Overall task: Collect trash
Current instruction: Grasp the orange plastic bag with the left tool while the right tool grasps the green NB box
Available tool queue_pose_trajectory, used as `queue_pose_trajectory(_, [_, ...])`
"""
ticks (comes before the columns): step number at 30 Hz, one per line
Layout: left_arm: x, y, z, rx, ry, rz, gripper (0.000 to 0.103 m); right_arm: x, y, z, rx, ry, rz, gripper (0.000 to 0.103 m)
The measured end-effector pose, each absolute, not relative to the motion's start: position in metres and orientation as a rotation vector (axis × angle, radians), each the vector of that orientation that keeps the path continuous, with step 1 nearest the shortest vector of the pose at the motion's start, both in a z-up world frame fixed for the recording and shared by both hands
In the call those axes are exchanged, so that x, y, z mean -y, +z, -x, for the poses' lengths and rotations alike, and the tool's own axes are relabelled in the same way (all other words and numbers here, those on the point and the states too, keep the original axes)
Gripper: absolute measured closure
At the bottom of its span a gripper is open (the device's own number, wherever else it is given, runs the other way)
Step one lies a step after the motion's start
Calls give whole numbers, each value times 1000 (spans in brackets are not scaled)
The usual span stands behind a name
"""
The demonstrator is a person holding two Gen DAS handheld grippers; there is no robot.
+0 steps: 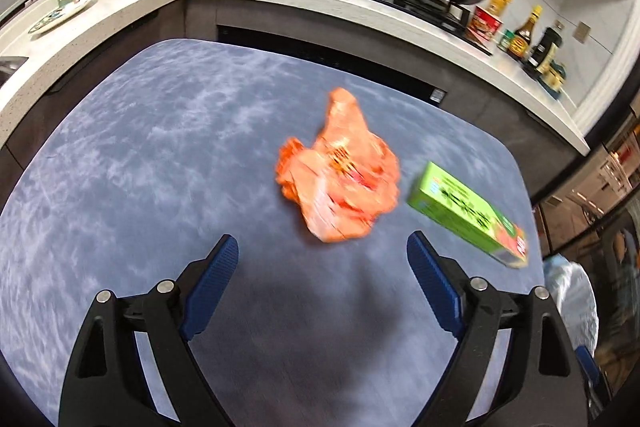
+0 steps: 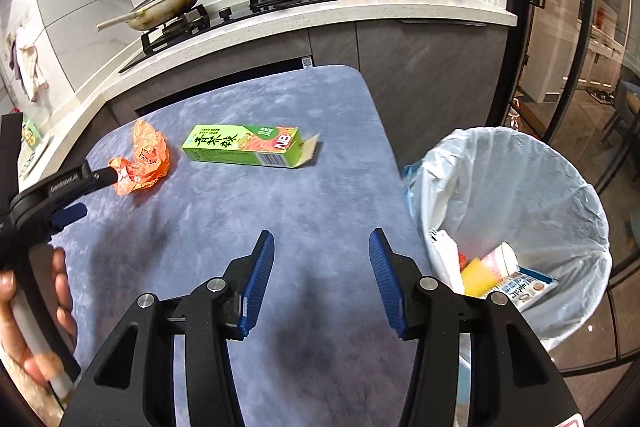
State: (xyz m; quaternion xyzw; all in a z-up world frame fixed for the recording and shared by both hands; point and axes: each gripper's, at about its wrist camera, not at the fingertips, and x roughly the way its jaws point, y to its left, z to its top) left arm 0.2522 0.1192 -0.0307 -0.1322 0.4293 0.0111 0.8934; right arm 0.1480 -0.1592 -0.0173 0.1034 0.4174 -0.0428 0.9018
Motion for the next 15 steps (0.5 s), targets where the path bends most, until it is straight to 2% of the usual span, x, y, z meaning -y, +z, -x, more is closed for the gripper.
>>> queue_pose_trajectory(5, [-129, -39, -275, -892, 36, 284, 21, 154, -26, -166, -872, -76, -208, 55])
queue_pose_trajectory(7, [-130, -42, -283, -894, 33, 282, 25, 154, -29, -175, -875, -67, -206, 55])
queue_pose_trajectory(9, [-130, -45, -289, -902, 21, 283, 33, 154, -33, -185, -876, -60, -208, 55])
queue_pose_trajectory(12, [-130, -49, -296, -920, 8, 282, 52, 156, -37, -202, -887, -43, -218, 54])
queue_pose_trajectory(14, [-129, -53, -300, -938, -6, 286, 71, 157, -40, -212, -890, -33, -227, 54])
queue_pose_trajectory(15, [-130, -55, -301, -943, -7, 286, 75, 156, -41, -215, -891, -30, -228, 54])
